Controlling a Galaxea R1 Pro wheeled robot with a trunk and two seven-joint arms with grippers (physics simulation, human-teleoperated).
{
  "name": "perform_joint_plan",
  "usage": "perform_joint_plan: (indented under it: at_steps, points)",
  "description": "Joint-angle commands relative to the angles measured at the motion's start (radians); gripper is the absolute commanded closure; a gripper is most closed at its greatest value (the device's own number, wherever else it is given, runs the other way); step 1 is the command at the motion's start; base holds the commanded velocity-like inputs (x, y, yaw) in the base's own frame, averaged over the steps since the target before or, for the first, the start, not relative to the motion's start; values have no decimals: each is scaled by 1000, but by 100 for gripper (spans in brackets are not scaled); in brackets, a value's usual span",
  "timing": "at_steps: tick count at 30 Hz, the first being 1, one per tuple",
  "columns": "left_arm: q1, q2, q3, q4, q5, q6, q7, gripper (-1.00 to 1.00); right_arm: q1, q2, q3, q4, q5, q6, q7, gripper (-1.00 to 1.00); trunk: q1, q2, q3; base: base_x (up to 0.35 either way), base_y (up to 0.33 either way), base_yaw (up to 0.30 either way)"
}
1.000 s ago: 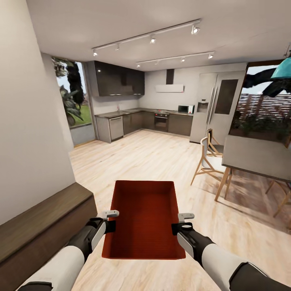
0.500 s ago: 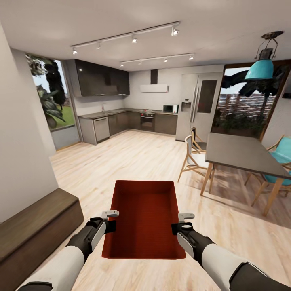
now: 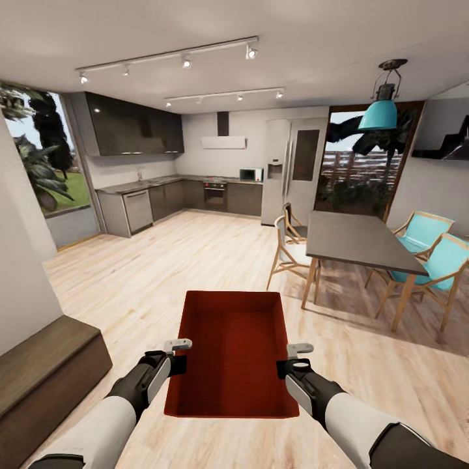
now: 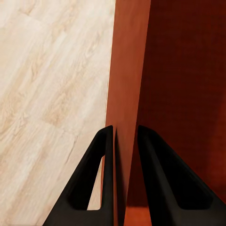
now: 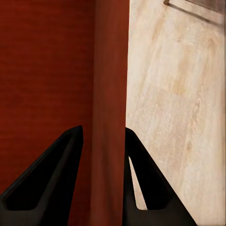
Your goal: Move the two storage containers from the living room to the garage. In the garage, place one container on the floor and stack the other container on top of it (either order is fine).
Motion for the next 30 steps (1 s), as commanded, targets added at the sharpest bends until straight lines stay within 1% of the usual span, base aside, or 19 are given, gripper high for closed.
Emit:
perform_joint_plan:
  at_steps: [1, 30]
  points:
    - [0, -1, 5, -2, -14, 7, 12, 100, -1, 5, 3, -12, 1, 6, -6, 100, 0, -1, -1, 0, 0, -243]
    - [0, -1, 5, -2, -14, 7, 12, 100, -1, 5, 3, -12, 1, 6, -6, 100, 0, -1, -1, 0, 0, -243]
